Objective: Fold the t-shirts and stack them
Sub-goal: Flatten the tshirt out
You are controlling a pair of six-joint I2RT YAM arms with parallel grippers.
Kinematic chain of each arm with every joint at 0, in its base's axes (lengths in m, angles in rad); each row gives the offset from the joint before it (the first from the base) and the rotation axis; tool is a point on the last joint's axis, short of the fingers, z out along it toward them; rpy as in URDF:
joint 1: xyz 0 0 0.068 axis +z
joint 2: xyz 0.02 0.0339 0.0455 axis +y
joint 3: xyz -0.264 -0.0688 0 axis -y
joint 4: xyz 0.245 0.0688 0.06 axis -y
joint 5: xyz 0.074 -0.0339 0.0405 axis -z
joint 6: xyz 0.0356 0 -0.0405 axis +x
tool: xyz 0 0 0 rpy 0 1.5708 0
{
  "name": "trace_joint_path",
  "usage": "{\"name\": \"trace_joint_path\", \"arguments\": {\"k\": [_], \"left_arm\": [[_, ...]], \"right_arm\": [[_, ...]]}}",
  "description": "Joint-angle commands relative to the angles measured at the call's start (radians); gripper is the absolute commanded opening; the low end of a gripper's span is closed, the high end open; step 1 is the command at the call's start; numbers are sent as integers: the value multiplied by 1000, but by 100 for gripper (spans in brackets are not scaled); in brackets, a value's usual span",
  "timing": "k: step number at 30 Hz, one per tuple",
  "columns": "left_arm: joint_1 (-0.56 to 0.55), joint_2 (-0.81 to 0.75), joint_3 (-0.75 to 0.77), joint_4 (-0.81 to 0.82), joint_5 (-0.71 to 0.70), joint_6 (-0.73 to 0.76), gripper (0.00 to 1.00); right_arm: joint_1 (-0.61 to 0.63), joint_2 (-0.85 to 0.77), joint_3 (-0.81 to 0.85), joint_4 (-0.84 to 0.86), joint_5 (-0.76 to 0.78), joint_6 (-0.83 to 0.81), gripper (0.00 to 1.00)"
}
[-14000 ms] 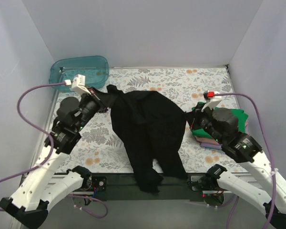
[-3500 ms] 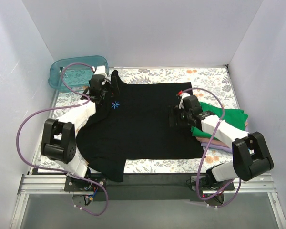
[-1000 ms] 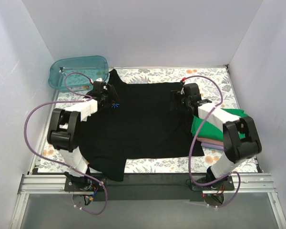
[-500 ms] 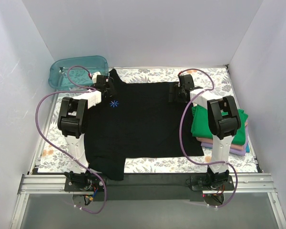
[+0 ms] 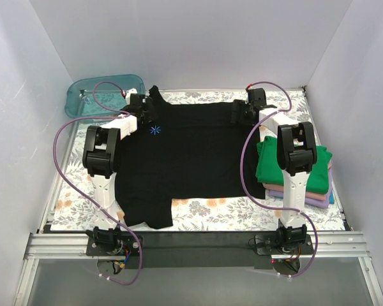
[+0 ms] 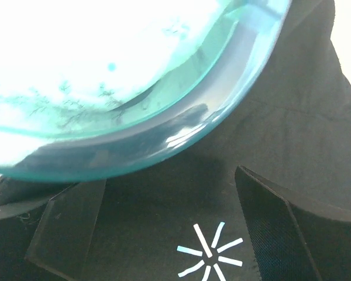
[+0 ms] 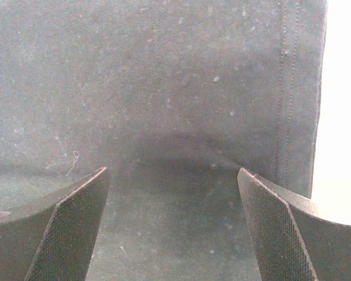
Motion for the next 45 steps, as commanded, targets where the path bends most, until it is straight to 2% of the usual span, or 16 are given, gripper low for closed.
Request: {"name": "trace_joint_path", "arguments": {"k": [1, 6, 12, 18, 20, 21, 23, 28, 30, 34, 39, 45], "left_arm": [[9, 38, 38, -5, 66, 31, 91], [6, 11, 78, -12, 167, 38, 92], [-29, -185, -20, -21, 220, 35, 92], [-96, -440, -138, -93, 198, -15, 91], [-119, -524, -231, -146, 175, -46, 91], [-142, -629, -279, -172, 160, -104, 92], [-165, -748, -438, -245, 145, -170, 92], [-216, -1107, -776, -327, 157, -349, 93], [-218, -1172, -892, -321, 183, -362, 94], [-221, -1191, -974, -259, 194, -391, 95], [-219, -1034, -979, -212, 114, -384, 95], [-218, -885, -971, -74, 97, -341, 98]], "right_arm": [[-9, 54, 39, -64, -26, -56, 96], [-7, -17, 47, -64, -98, -104, 98], [43, -208, -59, -65, -67, -169, 98], [163, -454, -276, -77, 17, -156, 98], [241, -561, -397, -79, 57, -124, 98], [272, -596, -437, -79, 66, -104, 98], [373, -696, -534, -55, 91, -43, 99], [522, -819, -793, 2, 103, 126, 98], [563, -845, -838, 33, 125, 155, 98], [573, -824, -887, 74, 126, 198, 98], [570, -712, -867, 71, 197, 204, 98], [517, -602, -837, 67, 201, 212, 99]]}}
